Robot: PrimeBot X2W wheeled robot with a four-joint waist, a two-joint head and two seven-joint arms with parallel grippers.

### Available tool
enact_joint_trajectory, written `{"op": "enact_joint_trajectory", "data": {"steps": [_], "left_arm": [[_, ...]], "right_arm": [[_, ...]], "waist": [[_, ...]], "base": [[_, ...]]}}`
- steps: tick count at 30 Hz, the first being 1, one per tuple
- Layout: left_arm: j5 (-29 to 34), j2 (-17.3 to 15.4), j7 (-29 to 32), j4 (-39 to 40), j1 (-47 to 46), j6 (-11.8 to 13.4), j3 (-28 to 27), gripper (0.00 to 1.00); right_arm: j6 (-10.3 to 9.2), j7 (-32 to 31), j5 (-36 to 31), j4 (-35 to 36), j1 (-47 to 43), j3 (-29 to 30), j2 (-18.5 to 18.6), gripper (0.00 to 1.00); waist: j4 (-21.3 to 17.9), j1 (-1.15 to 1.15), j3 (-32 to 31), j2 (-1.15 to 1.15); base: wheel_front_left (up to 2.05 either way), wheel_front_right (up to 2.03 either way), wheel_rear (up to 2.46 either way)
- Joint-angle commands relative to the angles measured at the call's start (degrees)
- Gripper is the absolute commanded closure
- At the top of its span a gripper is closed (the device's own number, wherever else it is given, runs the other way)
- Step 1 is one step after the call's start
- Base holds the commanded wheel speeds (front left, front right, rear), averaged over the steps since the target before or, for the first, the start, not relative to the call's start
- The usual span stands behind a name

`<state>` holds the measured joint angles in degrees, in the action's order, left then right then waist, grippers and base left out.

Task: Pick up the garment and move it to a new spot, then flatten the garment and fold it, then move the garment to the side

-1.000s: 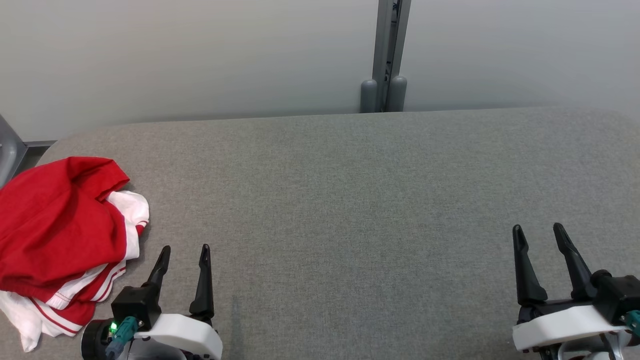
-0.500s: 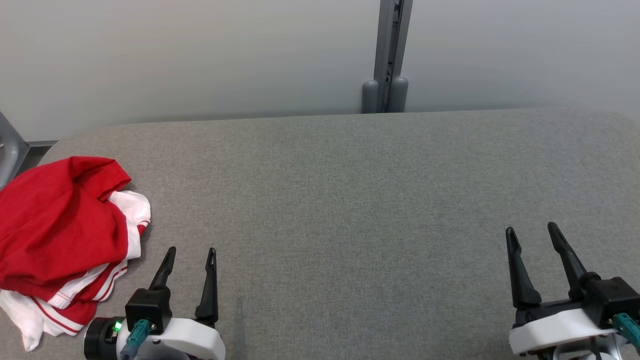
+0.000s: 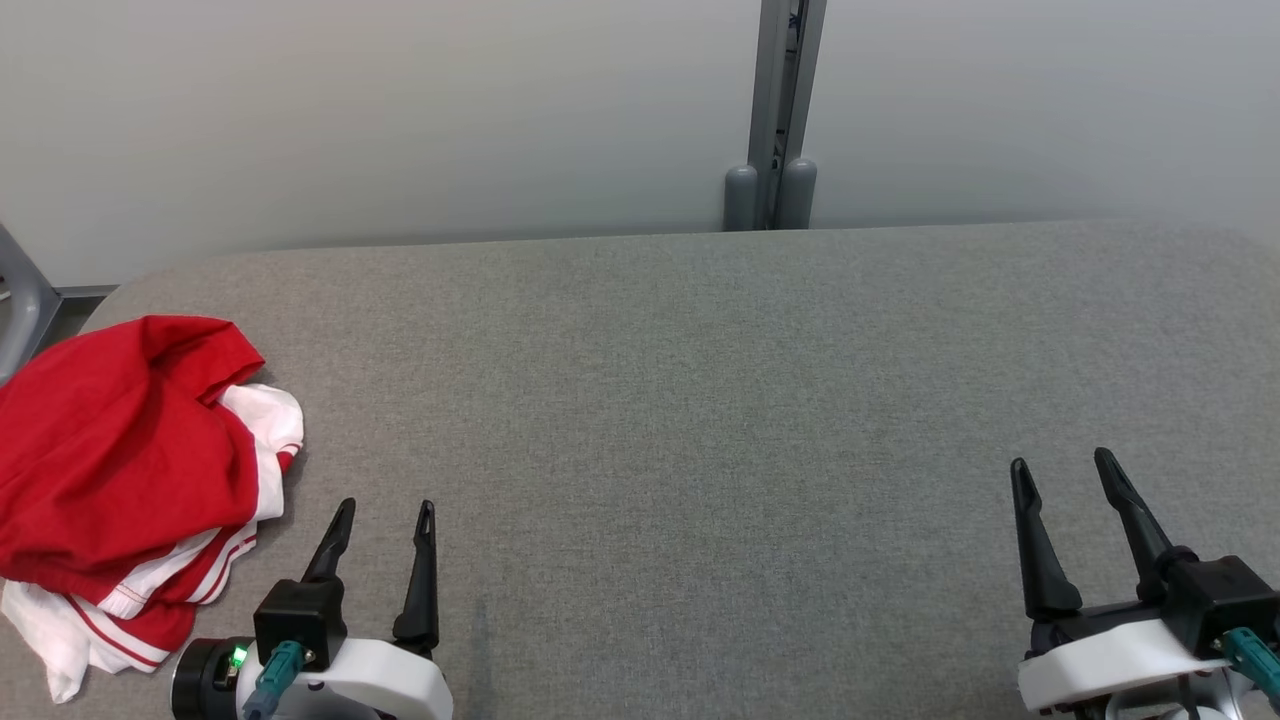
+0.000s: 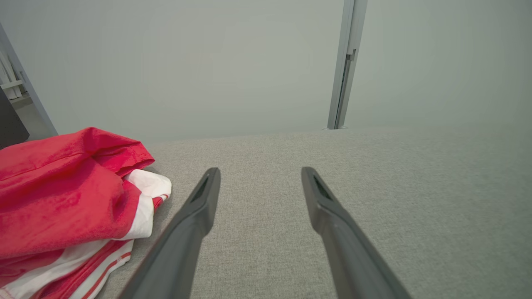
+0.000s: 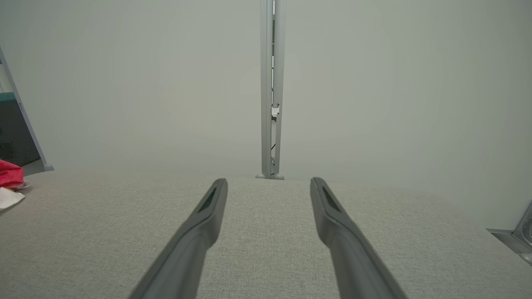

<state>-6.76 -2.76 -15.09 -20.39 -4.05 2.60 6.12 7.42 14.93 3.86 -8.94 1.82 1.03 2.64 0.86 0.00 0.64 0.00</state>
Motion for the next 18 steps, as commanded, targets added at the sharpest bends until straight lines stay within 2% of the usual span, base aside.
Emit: {"op": "enact_joint_trajectory", "data": {"steps": [1,18], "left_arm": [[-0.3,-0.2,-0.1,-0.1,-0.9,0.3,-0.1,0.00],[0.0,-0.2,-0.1,0.1,-0.6,0.1,0.3,0.00]], "right_arm": [[0.12,0.4,-0.1,-0.2,0.1,0.1,0.4,0.00],[0.12,0.4,-0.2,0.0,-0.4,0.4,0.4,0.00]], "waist": [[0.0,0.00,0.0,0.00],[0.4,0.00,-0.3,0.00]], "base": [[0.00,0.00,0.00],[0.00,0.00,0.00]]}}
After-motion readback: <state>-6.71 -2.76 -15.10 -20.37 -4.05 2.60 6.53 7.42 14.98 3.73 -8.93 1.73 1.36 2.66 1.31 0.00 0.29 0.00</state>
